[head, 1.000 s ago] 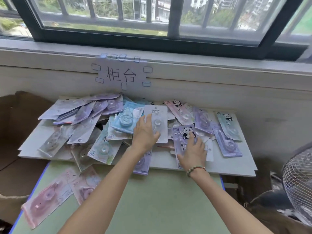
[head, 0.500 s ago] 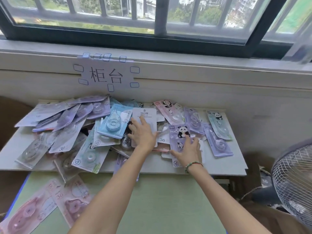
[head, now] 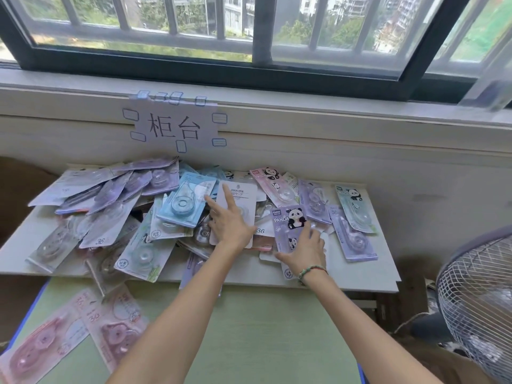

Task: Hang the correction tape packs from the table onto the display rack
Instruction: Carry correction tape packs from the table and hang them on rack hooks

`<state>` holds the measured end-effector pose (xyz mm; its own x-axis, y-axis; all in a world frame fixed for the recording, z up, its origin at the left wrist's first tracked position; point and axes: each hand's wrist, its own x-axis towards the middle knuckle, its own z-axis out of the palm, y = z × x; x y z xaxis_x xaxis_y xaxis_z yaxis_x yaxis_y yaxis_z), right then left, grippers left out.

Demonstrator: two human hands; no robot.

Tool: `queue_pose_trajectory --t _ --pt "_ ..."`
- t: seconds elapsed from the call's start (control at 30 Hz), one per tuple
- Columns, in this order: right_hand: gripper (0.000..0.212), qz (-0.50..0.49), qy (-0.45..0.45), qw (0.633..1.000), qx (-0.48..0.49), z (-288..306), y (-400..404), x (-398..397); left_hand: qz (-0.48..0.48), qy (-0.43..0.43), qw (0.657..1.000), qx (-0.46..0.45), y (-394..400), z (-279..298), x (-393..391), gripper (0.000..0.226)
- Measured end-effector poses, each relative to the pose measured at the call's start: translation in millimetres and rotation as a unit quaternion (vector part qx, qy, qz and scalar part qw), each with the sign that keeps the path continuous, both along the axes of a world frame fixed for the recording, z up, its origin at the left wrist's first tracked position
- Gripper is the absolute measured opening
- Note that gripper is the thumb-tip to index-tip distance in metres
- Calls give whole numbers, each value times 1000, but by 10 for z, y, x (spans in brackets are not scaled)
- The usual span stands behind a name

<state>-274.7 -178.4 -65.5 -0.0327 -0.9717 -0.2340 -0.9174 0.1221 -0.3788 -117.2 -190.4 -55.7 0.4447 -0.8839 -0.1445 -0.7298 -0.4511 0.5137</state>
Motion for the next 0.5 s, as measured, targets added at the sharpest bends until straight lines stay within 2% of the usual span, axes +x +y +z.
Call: queue_pose_trajectory --t 0.1,0.2,0.37,0.5 --pt "118 0 -19 1000 6 79 18 -51 14 44 999 -16 134 -6 -61 129" --pt "116 1 -22 1000 -3 170 56 -108 33 67 996 -43 297 53 -111 129" --pt "106 0 -37 999 -37 355 162 -114 97 51 989 -103 675 275 -37 130" --pt "112 -5 -63 995 -71 519 385 -95 96 49 987 -120 1022 431 105 133"
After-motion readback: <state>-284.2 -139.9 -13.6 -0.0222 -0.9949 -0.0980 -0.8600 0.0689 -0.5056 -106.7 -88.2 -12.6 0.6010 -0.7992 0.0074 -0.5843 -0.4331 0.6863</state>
